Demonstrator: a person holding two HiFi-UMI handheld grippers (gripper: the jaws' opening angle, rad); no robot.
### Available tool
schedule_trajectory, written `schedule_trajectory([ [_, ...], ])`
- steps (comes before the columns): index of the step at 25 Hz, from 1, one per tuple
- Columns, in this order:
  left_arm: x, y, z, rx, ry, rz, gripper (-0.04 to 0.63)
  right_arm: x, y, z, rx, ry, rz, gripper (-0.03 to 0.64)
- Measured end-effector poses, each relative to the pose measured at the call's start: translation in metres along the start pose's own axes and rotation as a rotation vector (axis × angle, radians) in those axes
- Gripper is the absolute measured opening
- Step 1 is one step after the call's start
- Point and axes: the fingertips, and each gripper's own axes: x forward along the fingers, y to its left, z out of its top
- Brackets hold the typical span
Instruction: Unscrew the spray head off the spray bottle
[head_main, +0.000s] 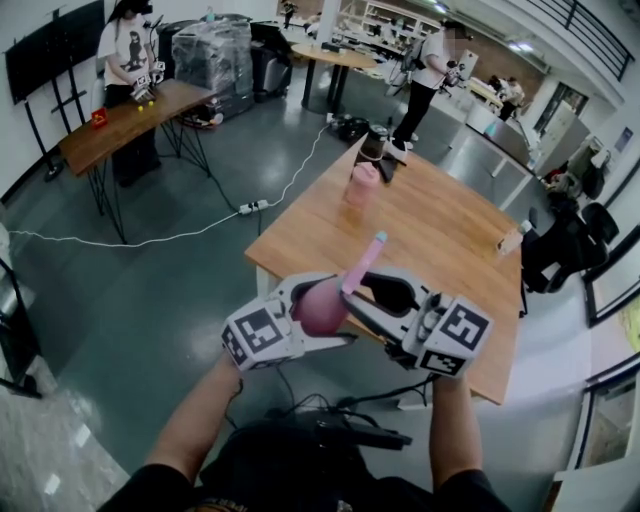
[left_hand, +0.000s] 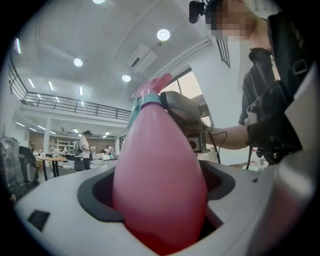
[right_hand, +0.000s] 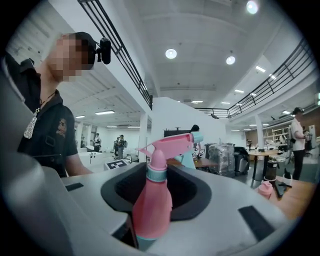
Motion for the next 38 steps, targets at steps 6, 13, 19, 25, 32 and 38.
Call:
schedule_trajectory([
  [6, -0.001, -0.01, 0.005, -0.01, -0.002, -0.067, 0.443, -0.004, 0.005, 0.001, -0.006, -0.012, 0.085, 0.138],
  [13, -0.001, -0.019, 0.003, -0.02, -0.011, -0.105, 0.443, -0.008, 0.011, -0.001, -0.002, -0.02, 0.132, 0.141],
  [19, 0.0, -0.006, 0.004, -0.016, -0.033, -0.017, 0.443, -0.004, 0.004, 0.001, -0.016, -0.006, 0.062, 0.144],
  [25, -0.002, 0.01, 0.006, -0.015, -0.053, 0.098, 0.443, -0.008, -0.001, -0.001, -0.027, 0.01, -0.017, 0.15],
  [32, 0.0, 0.036, 0.002, -0.014, -0.04, 0.274, 0.443, -0.01, -0.015, 0.0, 0.002, 0.01, -0.18, 0.15],
  [38, 0.002, 0.052, -0.003, -0.014, -0.019, 0.4, 0.443, 0.005, -0.022, 0.003, 0.089, 0.007, -0.324, 0.15],
])
